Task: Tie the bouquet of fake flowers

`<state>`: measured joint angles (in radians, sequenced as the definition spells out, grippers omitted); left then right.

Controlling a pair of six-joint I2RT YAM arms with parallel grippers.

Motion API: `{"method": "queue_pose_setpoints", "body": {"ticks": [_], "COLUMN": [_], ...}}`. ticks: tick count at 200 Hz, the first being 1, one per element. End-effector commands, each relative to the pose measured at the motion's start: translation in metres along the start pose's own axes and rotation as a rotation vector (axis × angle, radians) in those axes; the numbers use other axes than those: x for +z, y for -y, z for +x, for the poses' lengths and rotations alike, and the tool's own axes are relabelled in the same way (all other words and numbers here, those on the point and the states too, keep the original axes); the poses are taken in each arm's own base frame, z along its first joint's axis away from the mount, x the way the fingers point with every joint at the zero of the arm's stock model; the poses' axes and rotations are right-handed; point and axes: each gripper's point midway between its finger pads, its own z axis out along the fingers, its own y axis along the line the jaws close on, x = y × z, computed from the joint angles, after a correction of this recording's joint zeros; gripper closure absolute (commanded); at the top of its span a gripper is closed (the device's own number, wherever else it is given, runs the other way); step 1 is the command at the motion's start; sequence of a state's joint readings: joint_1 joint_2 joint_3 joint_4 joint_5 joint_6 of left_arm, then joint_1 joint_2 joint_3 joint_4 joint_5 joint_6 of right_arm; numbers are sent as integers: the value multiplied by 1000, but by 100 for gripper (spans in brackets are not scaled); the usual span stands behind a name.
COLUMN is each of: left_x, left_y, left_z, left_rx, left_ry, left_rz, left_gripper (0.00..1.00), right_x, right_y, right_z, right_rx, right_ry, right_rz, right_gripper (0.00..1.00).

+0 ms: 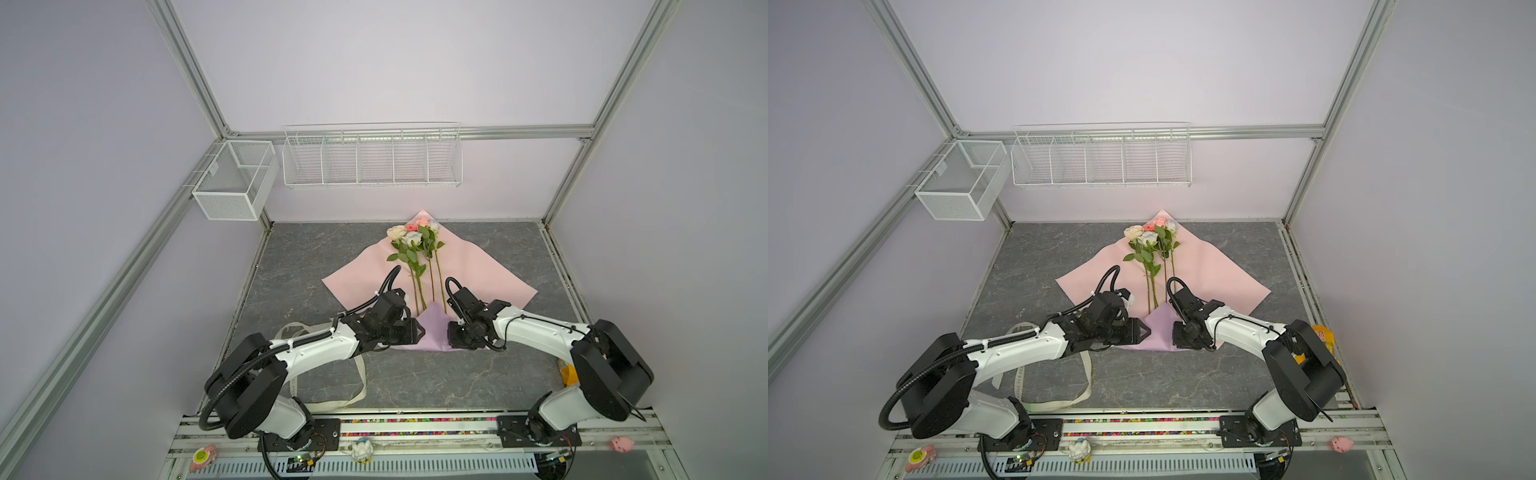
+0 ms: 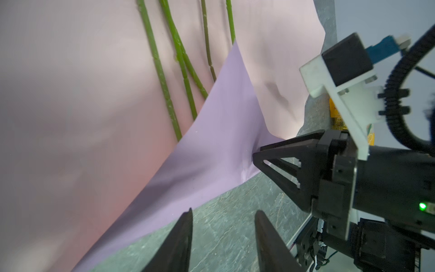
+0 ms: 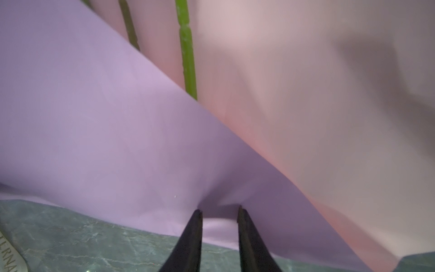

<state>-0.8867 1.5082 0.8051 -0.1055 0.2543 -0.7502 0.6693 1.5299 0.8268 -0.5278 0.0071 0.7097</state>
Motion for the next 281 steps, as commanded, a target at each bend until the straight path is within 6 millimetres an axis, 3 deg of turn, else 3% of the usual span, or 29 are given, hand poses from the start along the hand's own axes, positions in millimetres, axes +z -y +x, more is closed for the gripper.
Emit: {"method": "queue_pose_setpoints", "body": {"ticks": [1, 30, 62, 94, 135, 178, 213, 243, 281], "left_x": [15, 39, 54, 58, 56, 53, 54, 51, 50], "left_y": [7, -6, -17, -28, -29, -34, -37, -37, -32], "left_z": [-1, 2, 10, 16, 15, 19, 24, 22, 19], "left_rx": [46, 23, -1, -14, -9, -3, -7, -10, -17], "left_ry": [-45, -91, -131, -160, -159, -166, -178, -164, -153], "left_rz": [1, -53, -78, -126, -137, -155, -160, -160, -138], "left_gripper": [57, 59, 61, 61, 62, 62, 62, 63, 62], "right_x": [-4, -8, -17, -12, 8, 2, -14, -14, -2], "right_y": [4, 10, -15, -29, 11, 32, 25, 57, 77], "right_z": [1, 3, -1, 2, 18, 24, 17, 18, 27], "right_rx": [34, 57, 25, 13, 60, 67, 16, 100, 149], "right_ry": [-1, 10, 51, 19, -43, -25, 2, -4, -53], "right_rz": [18, 32, -96, -140, 67, 82, 19, 99, 129], "right_gripper": [69, 68, 68, 81, 80, 77, 73, 72, 75]}}
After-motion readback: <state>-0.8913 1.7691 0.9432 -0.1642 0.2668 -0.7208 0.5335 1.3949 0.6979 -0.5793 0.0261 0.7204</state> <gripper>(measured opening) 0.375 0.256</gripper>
